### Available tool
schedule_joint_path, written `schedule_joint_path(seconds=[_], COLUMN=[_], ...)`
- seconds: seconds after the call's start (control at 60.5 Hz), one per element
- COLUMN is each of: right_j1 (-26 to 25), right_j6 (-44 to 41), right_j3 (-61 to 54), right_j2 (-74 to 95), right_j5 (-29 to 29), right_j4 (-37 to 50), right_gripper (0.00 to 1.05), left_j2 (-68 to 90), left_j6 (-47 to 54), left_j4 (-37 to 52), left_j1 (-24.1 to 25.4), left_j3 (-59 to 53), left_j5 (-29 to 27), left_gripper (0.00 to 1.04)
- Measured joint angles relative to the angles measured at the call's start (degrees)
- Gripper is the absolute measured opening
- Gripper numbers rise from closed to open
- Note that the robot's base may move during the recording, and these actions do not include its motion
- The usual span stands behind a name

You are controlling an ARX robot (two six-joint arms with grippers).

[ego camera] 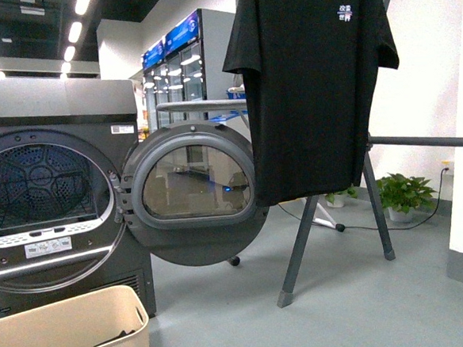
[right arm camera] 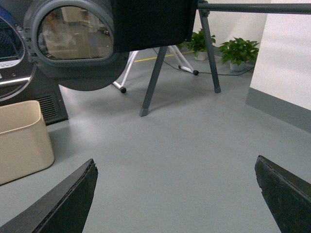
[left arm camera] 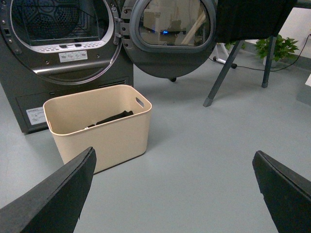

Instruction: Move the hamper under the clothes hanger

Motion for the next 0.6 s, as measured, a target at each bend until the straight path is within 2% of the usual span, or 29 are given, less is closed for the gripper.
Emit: schedule_joint_path(seconds=[0.595], right_j1=[0.0], right_j6=[0.0], right_j3=[0.0], right_j2=[0.0], right_j5=[-0.02], right_j4=[0.02], right_gripper=[0.97], left_j2=[-0.09], left_j6=[0.02], left_j4=[-0.02], left_j1=[0.0], left_j3=[0.0], left_j5=[-0.02], left_gripper=[0.98])
